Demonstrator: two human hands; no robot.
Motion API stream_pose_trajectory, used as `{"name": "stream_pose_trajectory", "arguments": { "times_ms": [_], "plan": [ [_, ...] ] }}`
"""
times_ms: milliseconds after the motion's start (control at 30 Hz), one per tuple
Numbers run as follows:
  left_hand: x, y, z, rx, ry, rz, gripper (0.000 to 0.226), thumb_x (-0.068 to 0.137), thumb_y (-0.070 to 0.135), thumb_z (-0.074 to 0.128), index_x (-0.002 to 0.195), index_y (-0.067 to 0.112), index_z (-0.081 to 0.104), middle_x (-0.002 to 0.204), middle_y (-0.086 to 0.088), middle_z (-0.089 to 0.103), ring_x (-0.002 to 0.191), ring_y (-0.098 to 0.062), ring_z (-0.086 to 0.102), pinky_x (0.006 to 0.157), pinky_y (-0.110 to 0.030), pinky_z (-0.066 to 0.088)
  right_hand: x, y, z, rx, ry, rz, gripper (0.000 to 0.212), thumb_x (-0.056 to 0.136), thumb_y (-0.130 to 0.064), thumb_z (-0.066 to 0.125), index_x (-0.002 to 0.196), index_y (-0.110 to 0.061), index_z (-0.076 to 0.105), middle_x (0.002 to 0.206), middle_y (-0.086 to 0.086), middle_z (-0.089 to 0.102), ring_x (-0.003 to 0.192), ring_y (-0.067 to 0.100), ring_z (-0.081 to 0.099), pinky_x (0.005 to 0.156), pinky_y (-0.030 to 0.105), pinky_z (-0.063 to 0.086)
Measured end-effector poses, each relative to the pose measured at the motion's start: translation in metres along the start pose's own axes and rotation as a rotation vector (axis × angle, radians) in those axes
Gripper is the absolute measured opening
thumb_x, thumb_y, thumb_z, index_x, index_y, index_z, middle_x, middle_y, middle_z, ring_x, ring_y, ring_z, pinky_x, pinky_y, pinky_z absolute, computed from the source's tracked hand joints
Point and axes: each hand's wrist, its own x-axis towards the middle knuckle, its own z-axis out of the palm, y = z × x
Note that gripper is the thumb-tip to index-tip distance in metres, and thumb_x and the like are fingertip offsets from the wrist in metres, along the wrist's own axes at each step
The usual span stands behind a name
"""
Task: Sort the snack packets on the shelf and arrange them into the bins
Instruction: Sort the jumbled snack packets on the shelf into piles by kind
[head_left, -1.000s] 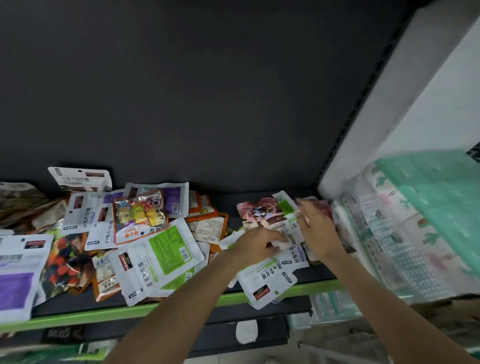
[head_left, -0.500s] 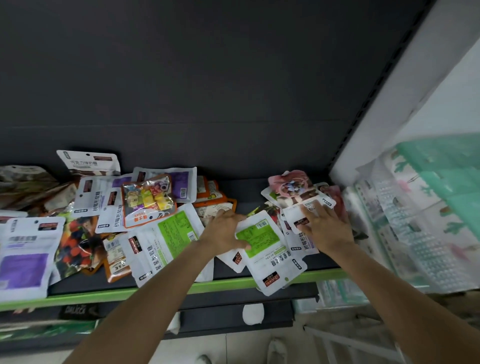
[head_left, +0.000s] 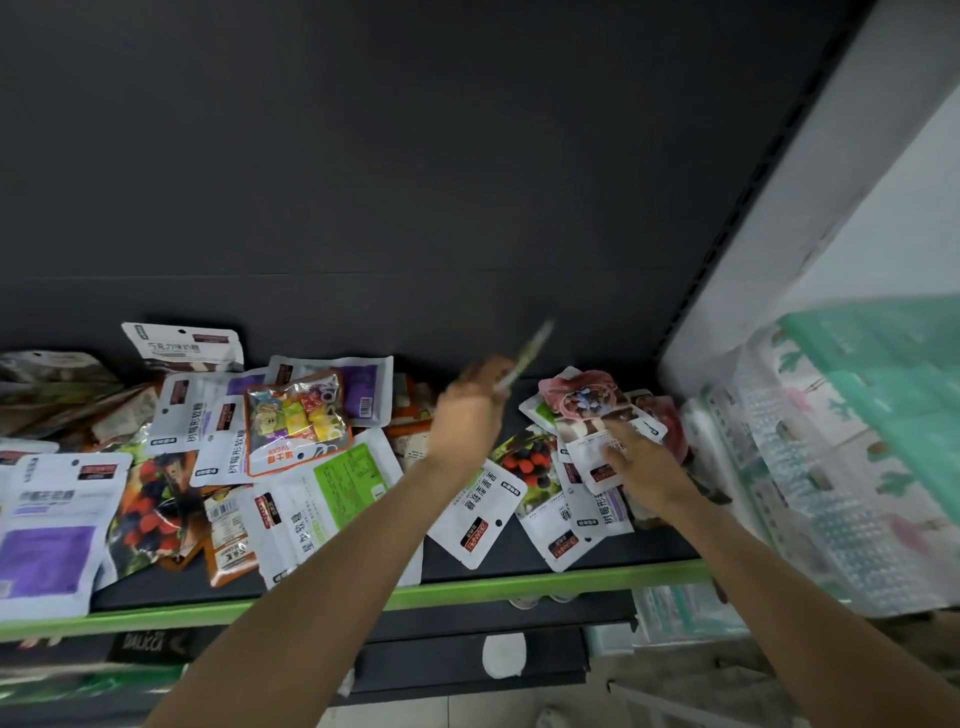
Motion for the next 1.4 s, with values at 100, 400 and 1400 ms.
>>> {"name": "stream_pose_trajectory", "arguments": {
  "times_ms": [100,400,1400],
  "plan": [
    [-0.014,0.001,0.029,0.041,-0.439,0.181,0.027,0.094,0.012,0.054,0.120,0.018,0.060,0.120,-0.005,0.061,0.099,-0.022,0.064,0.089,-0.039,0.053,-0.006,-0.010,-0.010,0.384,0.244,0.030,0.046,0.103,-0.038,0.024,0.145,-0.020,0.032,0.141,0.011,0.046,0.132,0.028,0.040,0.105,0.035,0.030],
    [-0.033,-0.048,0.009,0.312,-0.480,0.103,0.064,0.089,0.034,0.061,0.145,0.025,0.032,0.152,0.001,0.029,0.139,-0.018,0.026,0.114,-0.031,0.020,-0.001,-0.025,0.034,-0.527,-0.043,-0.374,0.063,0.097,-0.044,0.039,0.151,-0.030,0.008,0.159,-0.003,-0.002,0.146,0.017,-0.008,0.120,0.040,0.005],
    [-0.046,-0.144,-0.063,0.545,-0.505,-0.009,0.079,0.087,0.066,0.043,0.150,0.038,0.007,0.159,0.011,0.001,0.147,-0.023,-0.007,0.117,-0.046,0.005,0.051,-0.150,0.122,0.358,0.197,0.196,0.061,0.083,-0.034,0.070,0.130,-0.001,0.048,0.123,0.019,0.058,0.114,0.033,0.056,0.083,0.034,0.047]
  ]
}}
